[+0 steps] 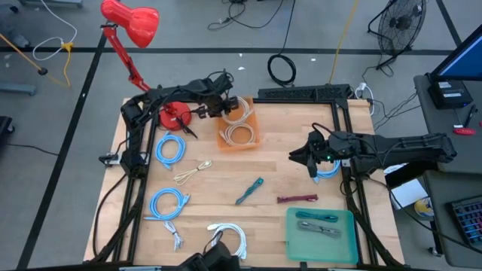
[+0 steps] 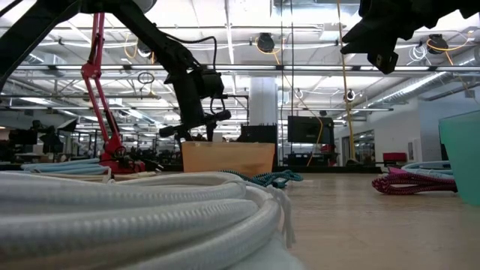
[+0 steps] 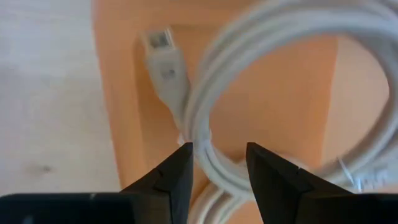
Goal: Pick & Place USB Port
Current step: Put the light brown wire cable into the orange bin
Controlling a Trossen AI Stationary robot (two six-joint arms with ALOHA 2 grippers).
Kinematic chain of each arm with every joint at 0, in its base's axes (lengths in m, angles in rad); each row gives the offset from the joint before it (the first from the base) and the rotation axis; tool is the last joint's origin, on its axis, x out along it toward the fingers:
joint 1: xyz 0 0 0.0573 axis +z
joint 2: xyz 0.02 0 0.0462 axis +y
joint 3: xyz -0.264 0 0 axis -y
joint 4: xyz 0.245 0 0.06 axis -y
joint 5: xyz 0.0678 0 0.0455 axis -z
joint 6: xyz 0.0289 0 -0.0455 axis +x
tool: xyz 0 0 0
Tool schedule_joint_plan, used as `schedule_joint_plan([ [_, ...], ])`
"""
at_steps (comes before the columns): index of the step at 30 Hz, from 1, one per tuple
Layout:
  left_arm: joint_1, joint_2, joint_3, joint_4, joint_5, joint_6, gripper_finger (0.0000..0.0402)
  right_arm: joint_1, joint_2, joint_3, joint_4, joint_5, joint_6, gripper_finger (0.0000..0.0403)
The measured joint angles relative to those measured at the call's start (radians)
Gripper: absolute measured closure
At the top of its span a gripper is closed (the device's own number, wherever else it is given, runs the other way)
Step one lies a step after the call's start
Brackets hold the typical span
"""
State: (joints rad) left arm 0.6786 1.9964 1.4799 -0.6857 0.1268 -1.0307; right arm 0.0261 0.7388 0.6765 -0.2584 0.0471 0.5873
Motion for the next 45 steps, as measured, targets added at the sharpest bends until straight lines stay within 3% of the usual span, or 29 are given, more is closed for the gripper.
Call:
schedule_joint_plan([
  [4,-0.010,-0.037,0.000,-0.013,-0.018,0.045,0.0259,0.000,0.000,0.000,0.000,0.000,-0.001,0.0319],
  [9,-0.007,-0.100,0.000,0.009,-0.082,0.139,0.0302,0.000,0.000,0.000,0.000,0.000,-0.005,0.0319],
  [16,-0.036,-0.123,0.003,0.219,0.074,0.245,0.0393,-0.001,0.000,0.000,0.008,0.003,-0.024,0.0319],
  [31,-0.068,-0.037,0.006,0.341,0.154,0.289,0.0401,-0.014,0.000,0.000,0.022,0.006,-0.021,0.0319],
  [45,-0.036,0.020,0.005,0.424,0.105,0.215,0.0401,-0.014,0.000,0.000,0.021,0.008,0.002,0.0319],
])
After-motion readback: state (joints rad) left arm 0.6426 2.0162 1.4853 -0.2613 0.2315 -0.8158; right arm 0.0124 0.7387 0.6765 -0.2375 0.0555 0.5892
